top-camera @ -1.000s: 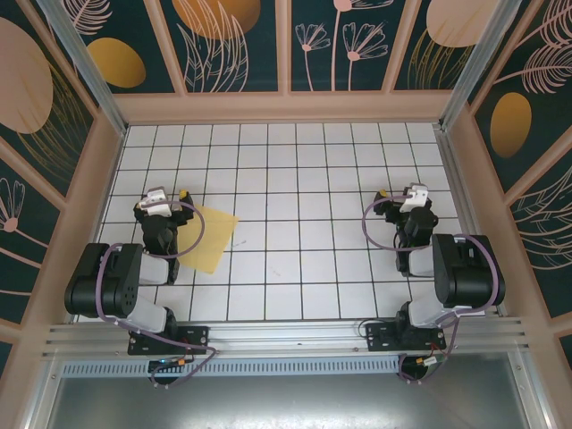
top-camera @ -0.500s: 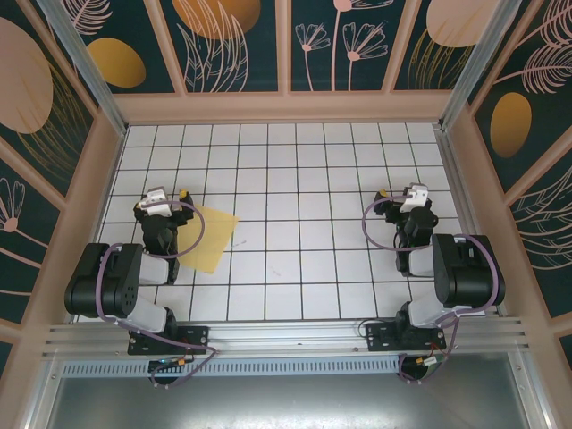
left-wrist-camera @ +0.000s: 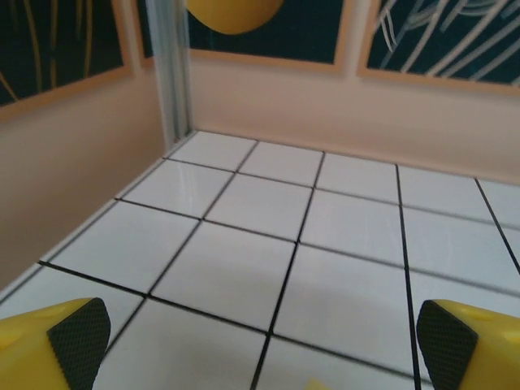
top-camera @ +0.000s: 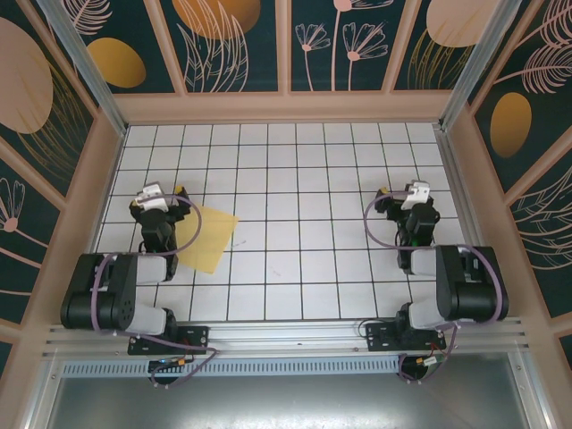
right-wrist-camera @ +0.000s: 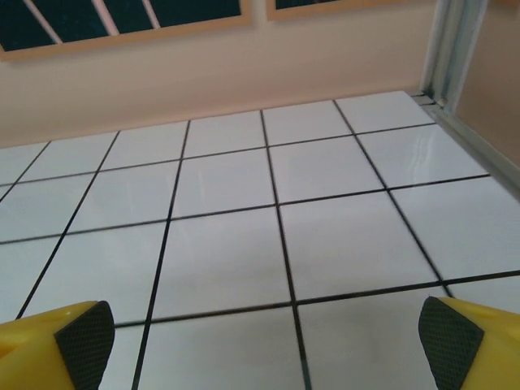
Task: Fold a paper plane with a square sheet of paper (pick it up from the middle)
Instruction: Move a square sheet of paper to the center of the table.
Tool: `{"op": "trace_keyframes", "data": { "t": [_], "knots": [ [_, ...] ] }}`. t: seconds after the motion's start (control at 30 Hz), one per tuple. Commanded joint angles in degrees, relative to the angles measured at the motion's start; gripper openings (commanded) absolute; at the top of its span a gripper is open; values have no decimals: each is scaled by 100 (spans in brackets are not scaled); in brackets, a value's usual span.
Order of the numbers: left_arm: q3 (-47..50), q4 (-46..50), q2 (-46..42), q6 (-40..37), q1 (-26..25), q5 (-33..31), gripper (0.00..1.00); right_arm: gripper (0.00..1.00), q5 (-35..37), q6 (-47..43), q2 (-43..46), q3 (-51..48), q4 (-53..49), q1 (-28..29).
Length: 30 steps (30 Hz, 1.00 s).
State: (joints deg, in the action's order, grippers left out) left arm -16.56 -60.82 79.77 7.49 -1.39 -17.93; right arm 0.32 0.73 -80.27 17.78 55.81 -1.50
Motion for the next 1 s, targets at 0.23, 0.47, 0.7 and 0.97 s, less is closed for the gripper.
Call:
{"op": "trace_keyframes", "data": {
  "t": [0.23, 0.47, 0.7, 0.97],
  "knots": [
    [-1404, 3970, -1278, 1606, 33, 359, 99, 99, 1710, 992, 369, 2444, -4323, 809],
    [-1589, 6113, -1871, 3188, 33, 1339, 98, 99, 934, 1947, 71, 3171, -5411, 1385],
    [-1157, 6074, -1523, 4008, 33, 2419, 98, 99, 83, 2640, -405, 3364, -5304, 2089],
    [-1345, 5806, -442, 4151, -74, 2786, 96, 99, -207, 2857, -879, 3550, -5200, 2619]
  ]
}}
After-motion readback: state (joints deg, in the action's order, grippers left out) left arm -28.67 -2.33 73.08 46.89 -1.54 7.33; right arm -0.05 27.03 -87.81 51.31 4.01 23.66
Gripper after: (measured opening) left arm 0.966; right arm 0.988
